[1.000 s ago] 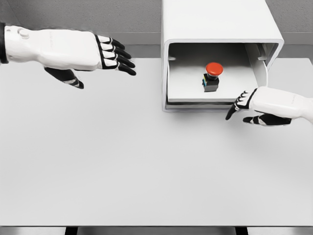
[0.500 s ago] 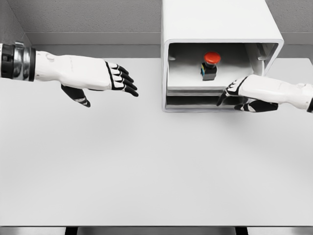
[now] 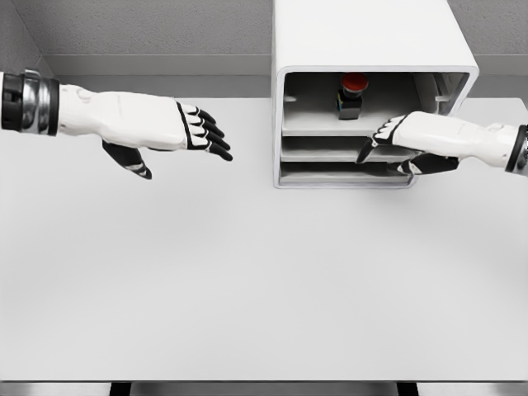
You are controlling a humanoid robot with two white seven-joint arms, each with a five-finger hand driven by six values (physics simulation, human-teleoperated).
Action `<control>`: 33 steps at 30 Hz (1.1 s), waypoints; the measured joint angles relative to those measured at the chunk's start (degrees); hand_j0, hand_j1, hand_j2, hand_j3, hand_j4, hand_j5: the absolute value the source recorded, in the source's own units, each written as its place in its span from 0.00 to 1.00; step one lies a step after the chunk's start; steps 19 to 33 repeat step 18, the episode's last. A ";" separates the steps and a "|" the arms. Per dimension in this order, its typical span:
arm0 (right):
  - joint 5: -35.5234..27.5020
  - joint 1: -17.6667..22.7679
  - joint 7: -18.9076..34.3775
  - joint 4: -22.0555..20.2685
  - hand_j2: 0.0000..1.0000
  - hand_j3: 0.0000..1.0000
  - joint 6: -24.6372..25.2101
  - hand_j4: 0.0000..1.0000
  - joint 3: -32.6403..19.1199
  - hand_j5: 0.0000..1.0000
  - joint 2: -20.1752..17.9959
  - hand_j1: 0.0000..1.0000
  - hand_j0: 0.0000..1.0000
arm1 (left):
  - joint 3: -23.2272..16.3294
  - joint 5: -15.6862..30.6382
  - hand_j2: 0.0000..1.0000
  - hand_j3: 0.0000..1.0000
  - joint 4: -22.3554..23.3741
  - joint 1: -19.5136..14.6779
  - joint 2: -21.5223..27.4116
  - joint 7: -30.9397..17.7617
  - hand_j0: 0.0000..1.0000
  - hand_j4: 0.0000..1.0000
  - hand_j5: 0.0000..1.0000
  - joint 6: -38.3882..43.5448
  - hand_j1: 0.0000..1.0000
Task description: Slide open multi-storey tabletop storage cabinets and put open load switch and slide close multi-storey tabletop storage cabinets
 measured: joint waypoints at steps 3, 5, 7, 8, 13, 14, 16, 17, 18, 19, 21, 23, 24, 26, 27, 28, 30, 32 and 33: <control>0.19 3.87 0.01 -2.67 0.88 0.88 -0.07 0.88 -0.49 0.88 -1.46 0.88 0.88 | 0.01 -0.02 1.00 1.00 0.02 0.09 0.01 0.00 1.00 1.00 1.00 0.00 1.00; 0.18 9.40 0.02 -5.97 1.00 1.00 -0.12 1.00 -3.74 1.00 -3.17 1.00 1.00 | 0.01 -0.04 1.00 1.00 0.04 0.09 0.02 0.00 1.00 1.00 1.00 0.00 1.00; -0.18 12.74 0.02 -9.13 1.00 1.00 -0.08 1.00 -7.34 1.00 -5.18 1.00 1.00 | 0.01 -0.07 1.00 1.00 0.05 0.09 0.02 0.00 1.00 1.00 1.00 0.00 1.00; -0.52 13.36 0.01 -10.27 1.00 1.00 -0.06 1.00 -8.77 1.00 -5.97 1.00 1.00 | 0.01 -0.08 1.00 1.00 0.06 0.09 0.02 0.00 1.00 1.00 1.00 0.00 1.00; -1.89 14.50 0.00 -12.62 1.00 1.00 0.00 1.00 -11.71 1.00 -7.66 1.00 1.00 | 0.00 -0.10 1.00 1.00 0.07 0.09 0.03 0.00 1.00 1.00 1.00 0.00 1.00; -1.96 15.29 0.01 -12.78 1.00 1.00 -0.01 1.00 -11.85 1.00 -7.75 1.00 1.00 | 0.00 -0.10 1.00 1.00 0.07 0.09 0.03 0.00 1.00 1.00 1.00 0.00 1.00; -2.05 16.00 0.01 -13.05 1.00 1.00 -0.01 1.00 -12.00 1.00 -7.86 1.00 1.00 | 0.00 -0.28 1.00 1.00 0.07 0.09 0.02 0.00 1.00 1.00 1.00 0.00 1.00; -2.09 16.00 0.01 -13.13 1.00 1.00 -0.01 1.00 -12.02 1.00 -7.89 1.00 1.00 | 0.00 -0.36 1.00 1.00 0.07 0.09 0.03 0.00 1.00 1.00 1.00 0.00 1.00; -2.11 16.09 0.01 -13.19 1.00 1.00 -0.01 1.00 -12.02 1.00 -7.92 1.00 1.00 | 0.00 -0.44 1.00 1.00 0.07 0.09 0.02 0.00 1.00 1.00 1.00 0.00 1.00; -2.11 16.09 0.01 -13.19 1.00 1.00 -0.01 1.00 -12.02 1.00 -7.92 1.00 1.00 | 0.00 -0.44 1.00 1.00 0.07 0.09 0.02 0.00 1.00 1.00 1.00 0.00 1.00; -2.11 16.09 0.01 -13.19 1.00 1.00 -0.01 1.00 -12.02 1.00 -7.92 1.00 1.00 | 0.00 -0.44 1.00 1.00 0.07 0.09 0.02 0.00 1.00 1.00 1.00 0.00 1.00; -2.11 16.09 0.01 -13.19 1.00 1.00 -0.01 1.00 -12.02 1.00 -7.92 1.00 1.00 | 0.00 -0.44 1.00 1.00 0.07 0.09 0.02 0.00 1.00 1.00 1.00 0.00 1.00; -2.11 16.09 0.01 -13.19 1.00 1.00 -0.01 1.00 -12.02 1.00 -7.92 1.00 1.00 | 0.00 -0.44 1.00 1.00 0.07 0.09 0.02 0.00 1.00 1.00 1.00 0.00 1.00; -2.11 16.09 0.01 -13.19 1.00 1.00 -0.01 1.00 -12.02 1.00 -7.92 1.00 1.00 | 0.00 -0.44 1.00 1.00 0.07 0.09 0.02 0.00 1.00 1.00 1.00 0.00 1.00; -2.11 16.09 0.01 -13.19 1.00 1.00 -0.01 1.00 -12.02 1.00 -7.92 1.00 1.00 | 0.00 -0.44 1.00 1.00 0.07 0.09 0.02 0.00 1.00 1.00 1.00 0.00 1.00; -2.11 16.09 0.01 -13.19 1.00 1.00 -0.01 1.00 -12.02 1.00 -7.92 1.00 1.00 | 0.00 -0.44 1.00 1.00 0.07 0.09 0.02 0.00 1.00 1.00 1.00 0.00 1.00; -2.11 16.09 0.01 -13.19 1.00 1.00 -0.01 1.00 -12.02 1.00 -7.92 1.00 1.00 | 0.00 -0.44 1.00 1.00 0.07 0.09 0.02 0.00 1.00 1.00 1.00 0.00 1.00; -2.11 16.09 0.01 -13.19 1.00 1.00 -0.01 1.00 -12.02 1.00 -7.92 1.00 1.00 | 0.00 -0.44 1.00 1.00 0.07 0.09 0.02 0.00 1.00 1.00 1.00 0.00 1.00; -2.11 16.09 0.01 -13.19 1.00 1.00 -0.01 1.00 -12.02 1.00 -7.92 1.00 1.00 | 0.00 -0.44 1.00 1.00 0.07 0.09 0.02 0.00 1.00 1.00 1.00 0.00 1.00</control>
